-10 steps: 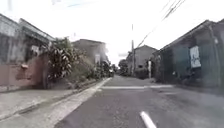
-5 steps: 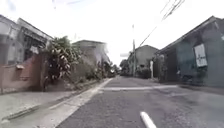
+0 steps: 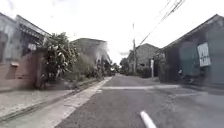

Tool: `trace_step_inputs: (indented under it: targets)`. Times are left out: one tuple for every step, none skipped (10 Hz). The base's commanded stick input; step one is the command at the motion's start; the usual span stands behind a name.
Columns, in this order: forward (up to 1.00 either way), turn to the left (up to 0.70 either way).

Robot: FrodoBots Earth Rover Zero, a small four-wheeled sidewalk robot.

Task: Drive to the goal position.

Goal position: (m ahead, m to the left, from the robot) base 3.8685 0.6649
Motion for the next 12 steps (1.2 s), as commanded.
trace_step_inputs:
  targets:
    - [0.50, -0.47]
    - [0.50, -0.46]
    - [0.50, -0.15]
    - [0.50, 0.00]
    - [0.50, 0.00]
    - [0.50, 0.00]
    - [0.50, 0.00]
    - [0.50, -0.02]
    - [0.50, -0.08]
    - [0.50, -0.14]
    - [0.50, -0.20]
    - [0.50, -0.25]
